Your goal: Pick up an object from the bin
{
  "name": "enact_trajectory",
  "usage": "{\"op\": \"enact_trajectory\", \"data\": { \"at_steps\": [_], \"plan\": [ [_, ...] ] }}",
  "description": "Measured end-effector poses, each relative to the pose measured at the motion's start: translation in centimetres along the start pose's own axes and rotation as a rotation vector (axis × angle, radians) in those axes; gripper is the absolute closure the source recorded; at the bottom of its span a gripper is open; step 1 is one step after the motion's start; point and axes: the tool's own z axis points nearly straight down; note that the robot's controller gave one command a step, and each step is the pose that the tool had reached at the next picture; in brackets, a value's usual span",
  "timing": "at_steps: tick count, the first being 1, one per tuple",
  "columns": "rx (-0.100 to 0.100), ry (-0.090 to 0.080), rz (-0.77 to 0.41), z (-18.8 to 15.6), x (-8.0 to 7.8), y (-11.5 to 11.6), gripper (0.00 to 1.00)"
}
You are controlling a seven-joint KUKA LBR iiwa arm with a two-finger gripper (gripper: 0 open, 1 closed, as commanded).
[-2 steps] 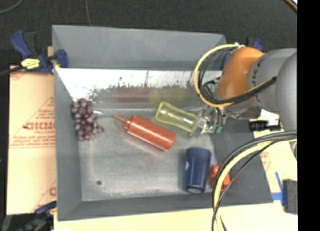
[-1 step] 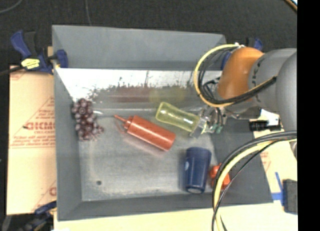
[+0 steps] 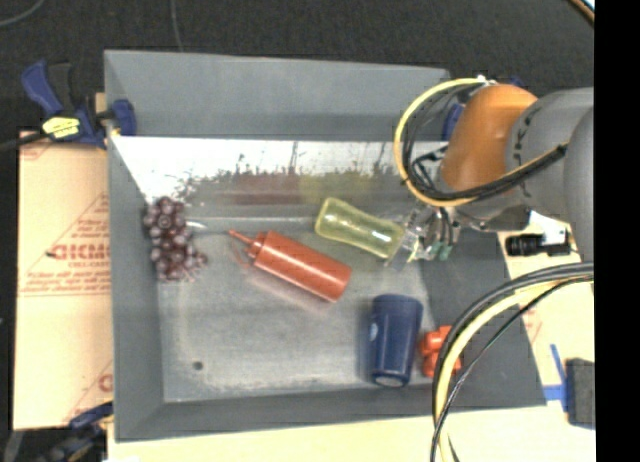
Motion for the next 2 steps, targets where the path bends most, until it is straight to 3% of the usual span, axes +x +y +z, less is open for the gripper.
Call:
{"op": "enact_trajectory", "data": {
  "at_steps": [2],
  "plan": [
    [-0.003, -0.01, -0.003, -2.93, -0.26, 0.0, 1.0]
  ]
}}
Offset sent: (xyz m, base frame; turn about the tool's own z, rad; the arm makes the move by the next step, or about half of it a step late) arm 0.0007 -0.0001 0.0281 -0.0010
